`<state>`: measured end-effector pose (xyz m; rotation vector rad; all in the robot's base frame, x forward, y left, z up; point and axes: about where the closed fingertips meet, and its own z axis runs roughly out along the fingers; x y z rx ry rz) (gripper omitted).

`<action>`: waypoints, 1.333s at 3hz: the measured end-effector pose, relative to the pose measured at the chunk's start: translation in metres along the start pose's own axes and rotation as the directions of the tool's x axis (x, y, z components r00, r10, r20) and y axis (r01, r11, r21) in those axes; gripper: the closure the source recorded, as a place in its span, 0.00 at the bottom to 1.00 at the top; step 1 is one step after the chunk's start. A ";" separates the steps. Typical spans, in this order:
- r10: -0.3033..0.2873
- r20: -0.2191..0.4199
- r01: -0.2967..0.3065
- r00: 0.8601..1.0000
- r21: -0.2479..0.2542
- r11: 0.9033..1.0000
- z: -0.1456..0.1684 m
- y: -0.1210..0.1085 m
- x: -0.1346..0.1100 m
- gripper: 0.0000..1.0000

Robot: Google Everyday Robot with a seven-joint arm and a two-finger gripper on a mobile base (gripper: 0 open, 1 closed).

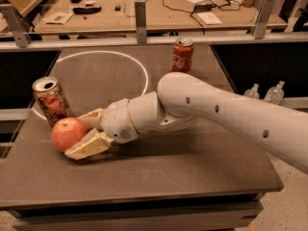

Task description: Move apple near orange can

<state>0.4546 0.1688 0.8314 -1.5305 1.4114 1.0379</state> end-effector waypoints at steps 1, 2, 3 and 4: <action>0.013 -0.020 -0.012 1.000 0.002 1.000 0.000 0.000 0.002 0.15; 0.018 -0.041 -0.018 0.999 0.005 1.000 0.001 0.000 0.004 0.00; 0.024 -0.057 -0.023 0.998 0.017 1.000 -0.002 -0.003 0.005 0.00; 0.064 -0.064 -0.061 0.996 0.041 0.997 -0.024 -0.017 0.010 0.00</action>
Offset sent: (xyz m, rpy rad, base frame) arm 0.0023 -0.0040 -0.0072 -0.0642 0.0176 -0.0249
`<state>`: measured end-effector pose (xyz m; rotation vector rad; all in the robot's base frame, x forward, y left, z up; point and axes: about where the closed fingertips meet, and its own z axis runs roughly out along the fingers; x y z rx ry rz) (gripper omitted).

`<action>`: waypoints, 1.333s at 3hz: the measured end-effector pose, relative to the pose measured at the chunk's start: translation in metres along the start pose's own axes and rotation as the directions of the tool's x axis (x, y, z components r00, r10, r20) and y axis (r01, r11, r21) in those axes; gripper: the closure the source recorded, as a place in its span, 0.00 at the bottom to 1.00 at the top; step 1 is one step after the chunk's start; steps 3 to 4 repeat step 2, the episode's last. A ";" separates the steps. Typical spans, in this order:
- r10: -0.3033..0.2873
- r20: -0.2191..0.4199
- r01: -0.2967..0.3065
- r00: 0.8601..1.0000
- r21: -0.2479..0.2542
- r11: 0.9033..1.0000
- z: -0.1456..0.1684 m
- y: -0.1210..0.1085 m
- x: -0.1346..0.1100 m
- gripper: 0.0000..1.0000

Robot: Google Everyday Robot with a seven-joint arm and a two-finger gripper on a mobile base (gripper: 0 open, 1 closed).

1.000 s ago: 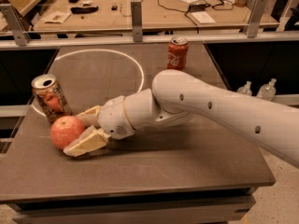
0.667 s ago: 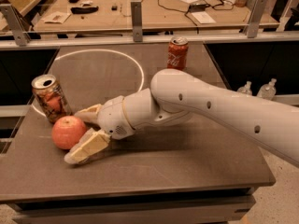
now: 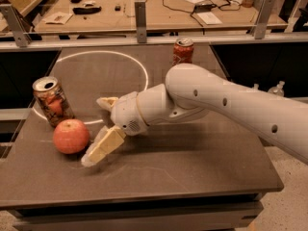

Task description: Move apple near orange can

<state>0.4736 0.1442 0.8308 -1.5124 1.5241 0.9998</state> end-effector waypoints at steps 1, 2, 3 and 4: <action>0.078 0.028 -0.079 0.997 0.030 0.996 -0.036 -0.026 0.010 0.00; 0.080 0.030 -0.081 0.996 0.033 0.996 -0.040 -0.029 0.009 0.00; 0.080 0.030 -0.081 0.996 0.033 0.996 -0.040 -0.029 0.009 0.00; 0.080 0.030 -0.081 0.996 0.033 0.996 -0.040 -0.029 0.009 0.00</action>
Offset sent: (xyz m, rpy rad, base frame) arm 0.0224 -0.0316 0.0046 0.0216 0.0499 -0.0521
